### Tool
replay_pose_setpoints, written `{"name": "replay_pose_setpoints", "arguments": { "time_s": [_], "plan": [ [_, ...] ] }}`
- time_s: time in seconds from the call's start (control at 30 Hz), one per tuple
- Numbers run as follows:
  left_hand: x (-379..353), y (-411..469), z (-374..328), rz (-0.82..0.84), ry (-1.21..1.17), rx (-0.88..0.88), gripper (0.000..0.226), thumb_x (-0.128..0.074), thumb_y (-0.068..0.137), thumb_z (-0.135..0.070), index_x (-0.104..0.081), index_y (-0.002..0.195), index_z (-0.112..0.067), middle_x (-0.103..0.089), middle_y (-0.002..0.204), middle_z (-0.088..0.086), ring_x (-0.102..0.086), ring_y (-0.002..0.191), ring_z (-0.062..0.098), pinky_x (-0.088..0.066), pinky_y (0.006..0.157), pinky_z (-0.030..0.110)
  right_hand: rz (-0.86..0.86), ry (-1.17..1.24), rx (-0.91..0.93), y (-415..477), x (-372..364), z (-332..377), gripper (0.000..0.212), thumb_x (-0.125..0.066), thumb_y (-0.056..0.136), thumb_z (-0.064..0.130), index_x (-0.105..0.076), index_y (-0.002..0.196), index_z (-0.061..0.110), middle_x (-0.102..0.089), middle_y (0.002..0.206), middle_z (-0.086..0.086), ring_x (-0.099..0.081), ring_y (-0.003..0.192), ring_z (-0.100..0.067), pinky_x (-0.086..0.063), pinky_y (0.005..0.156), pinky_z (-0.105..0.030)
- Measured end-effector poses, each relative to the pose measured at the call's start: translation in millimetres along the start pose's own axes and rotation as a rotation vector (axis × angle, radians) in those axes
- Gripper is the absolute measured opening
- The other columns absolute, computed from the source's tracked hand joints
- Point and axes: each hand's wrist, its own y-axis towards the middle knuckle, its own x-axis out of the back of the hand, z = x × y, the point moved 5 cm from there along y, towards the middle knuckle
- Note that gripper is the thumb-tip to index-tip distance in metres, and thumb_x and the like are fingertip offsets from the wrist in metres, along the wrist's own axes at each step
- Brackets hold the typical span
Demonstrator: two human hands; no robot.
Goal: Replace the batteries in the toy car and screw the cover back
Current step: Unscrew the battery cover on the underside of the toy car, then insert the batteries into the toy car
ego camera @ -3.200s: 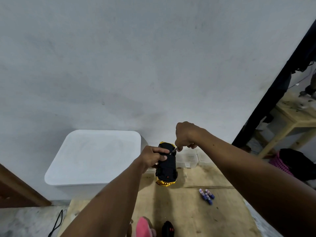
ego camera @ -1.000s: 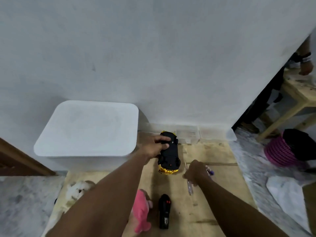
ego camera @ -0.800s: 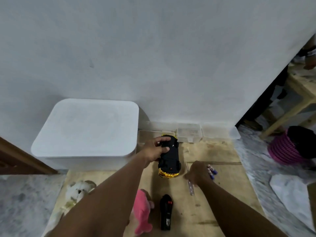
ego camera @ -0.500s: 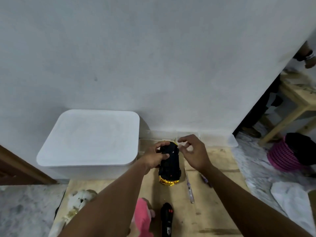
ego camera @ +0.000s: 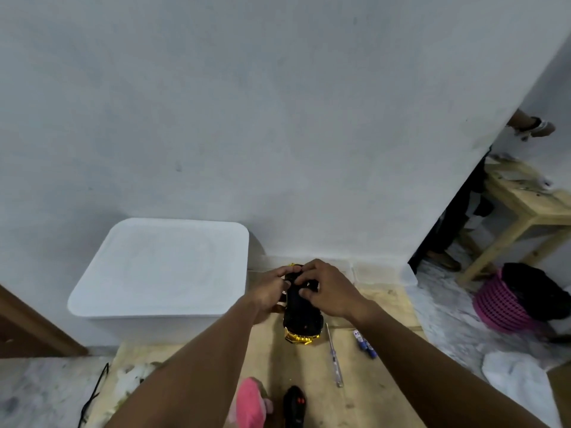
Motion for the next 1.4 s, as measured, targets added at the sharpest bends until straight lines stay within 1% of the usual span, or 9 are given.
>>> {"name": "replay_pose_setpoints", "arguments": {
  "time_s": [0.23,0.47,0.57,0.67,0.93,1.03,1.17,1.3,1.4],
  "plan": [
    [0.2,-0.8,-1.8,-0.003,-0.006,-0.013,0.050,-0.034,0.098,0.001,-0.066,0.122,-0.030,-0.070,0.107,0.008,-0.065,0.081,0.023,-0.054,0.060,0.030,-0.015,-0.023,-0.036,2.6,0.3,6.3,0.030,-0.068,0.087,0.034,-0.066,0.117,0.028,-0.054,0.122,0.007,-0.053,0.110,-0.014,-0.050,0.090,-0.032],
    [0.0,0.2,3.0,0.024,0.026,0.003,0.051,-0.034,0.099,-0.001,-0.065,0.123,-0.033,-0.068,0.105,0.005,-0.063,0.078,0.020,-0.053,0.061,0.030,0.007,0.080,-0.075,7.6,3.4,4.6,0.015,-0.075,0.081,0.025,-0.068,0.094,0.026,-0.057,0.107,0.003,-0.057,0.100,-0.016,-0.047,0.082,-0.027],
    [2.1,0.9,2.2,0.007,0.022,0.001,0.049,-0.034,0.100,0.000,-0.064,0.123,-0.031,-0.067,0.097,0.004,-0.060,0.071,0.018,-0.051,0.061,0.029,0.055,0.181,-0.137,12.4,6.4,2.9,0.015,-0.076,0.079,0.022,-0.066,0.083,0.032,-0.066,0.090,0.008,-0.062,0.087,-0.011,-0.050,0.085,-0.034],
    [3.2,1.1,2.5,-0.002,0.021,0.010,0.046,-0.035,0.100,-0.002,-0.064,0.123,-0.030,-0.065,0.093,0.005,-0.058,0.070,0.018,-0.050,0.061,0.029,0.129,0.269,-0.160,17.1,9.0,2.3,0.013,-0.072,0.082,0.009,-0.073,0.090,0.020,-0.068,0.074,0.005,-0.063,0.075,-0.009,-0.049,0.076,-0.028],
    [3.1,2.9,4.5,-0.005,0.028,0.033,0.045,-0.039,0.099,-0.003,-0.061,0.126,-0.031,-0.069,0.097,0.007,-0.063,0.073,0.019,-0.052,0.060,0.029,0.178,0.432,-0.149,17.8,20.0,3.7,0.015,-0.070,0.086,0.002,-0.076,0.097,0.009,-0.071,0.077,0.000,-0.064,0.072,-0.006,-0.051,0.065,-0.022],
    [5.7,2.5,6.3,-0.034,0.013,0.041,0.045,-0.036,0.101,-0.003,-0.060,0.127,-0.030,-0.068,0.099,0.008,-0.064,0.077,0.020,-0.052,0.059,0.029,0.070,0.551,-0.152,17.5,33.6,0.6,0.014,-0.068,0.089,0.004,-0.076,0.099,0.012,-0.073,0.085,-0.006,-0.066,0.075,-0.006,-0.050,0.061,-0.020],
    [11.5,3.9,6.8,-0.073,0.007,0.044,0.048,-0.034,0.101,-0.001,-0.061,0.126,-0.031,-0.065,0.114,0.010,-0.063,0.086,0.022,-0.052,0.064,0.032,-0.069,0.704,-0.246,11.3,51.5,-24.3,0.017,-0.065,0.091,0.002,-0.075,0.100,0.014,-0.074,0.096,-0.012,-0.066,0.087,-0.013,-0.050,0.069,-0.027],
    [14.2,8.5,10.4,-0.120,0.016,0.041,0.050,-0.032,0.099,0.001,-0.060,0.126,-0.030,-0.063,0.120,0.012,-0.063,0.087,0.022,-0.053,0.066,0.033,-0.096,0.519,-0.370,1.8,24.6,-65.1,0.022,-0.061,0.088,-0.003,-0.075,0.092,0.013,-0.071,0.094,-0.004,-0.061,0.089,-0.016,-0.046,0.068,-0.023],
    [10.1,14.9,19.8,-0.118,0.009,0.060,0.049,-0.030,0.100,0.000,-0.058,0.128,-0.028,-0.063,0.116,0.010,-0.063,0.085,0.020,-0.053,0.064,0.031,0.011,0.310,-0.377,-1.1,-23.8,-83.3,0.022,-0.057,0.086,-0.005,-0.075,0.090,0.008,-0.069,0.088,-0.001,-0.060,0.082,-0.011,-0.043,0.065,-0.016]
  ]
}}
